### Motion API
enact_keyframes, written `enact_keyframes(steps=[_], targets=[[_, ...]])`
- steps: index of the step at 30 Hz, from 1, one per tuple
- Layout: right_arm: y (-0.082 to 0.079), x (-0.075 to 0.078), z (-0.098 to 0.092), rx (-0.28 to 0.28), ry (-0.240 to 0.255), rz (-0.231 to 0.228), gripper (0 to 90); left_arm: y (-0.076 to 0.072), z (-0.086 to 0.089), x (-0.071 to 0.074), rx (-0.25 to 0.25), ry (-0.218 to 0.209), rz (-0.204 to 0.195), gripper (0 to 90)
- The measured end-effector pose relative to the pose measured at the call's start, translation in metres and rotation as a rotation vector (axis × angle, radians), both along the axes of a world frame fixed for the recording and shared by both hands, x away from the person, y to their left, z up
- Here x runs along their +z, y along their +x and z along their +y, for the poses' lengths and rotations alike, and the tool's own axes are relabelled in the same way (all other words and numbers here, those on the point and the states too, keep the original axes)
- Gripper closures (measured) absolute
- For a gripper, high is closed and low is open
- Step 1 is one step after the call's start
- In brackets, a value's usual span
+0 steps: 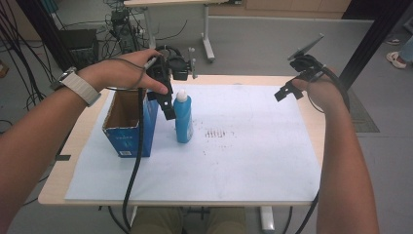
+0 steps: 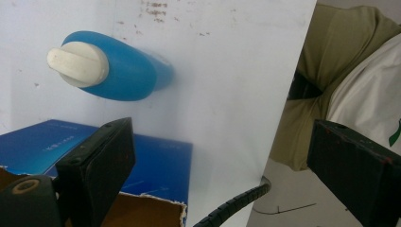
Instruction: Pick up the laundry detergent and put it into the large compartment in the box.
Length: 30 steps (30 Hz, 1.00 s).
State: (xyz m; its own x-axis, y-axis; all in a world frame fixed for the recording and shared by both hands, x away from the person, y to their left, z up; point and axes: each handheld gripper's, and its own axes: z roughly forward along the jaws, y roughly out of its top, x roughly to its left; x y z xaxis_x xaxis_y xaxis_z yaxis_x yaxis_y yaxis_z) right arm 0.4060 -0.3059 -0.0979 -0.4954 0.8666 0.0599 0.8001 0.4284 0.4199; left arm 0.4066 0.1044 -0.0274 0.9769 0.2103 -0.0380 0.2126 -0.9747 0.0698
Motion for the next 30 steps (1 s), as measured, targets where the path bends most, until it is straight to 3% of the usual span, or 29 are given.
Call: enact_keyframes(steps=[30], targets=[[-0.0032,-0.0049,-0.0029,-0.005,0.006,0.005,7.5,-0.0021,0.0026,0.0020,0.018,0.003,-0.008,8.0]])
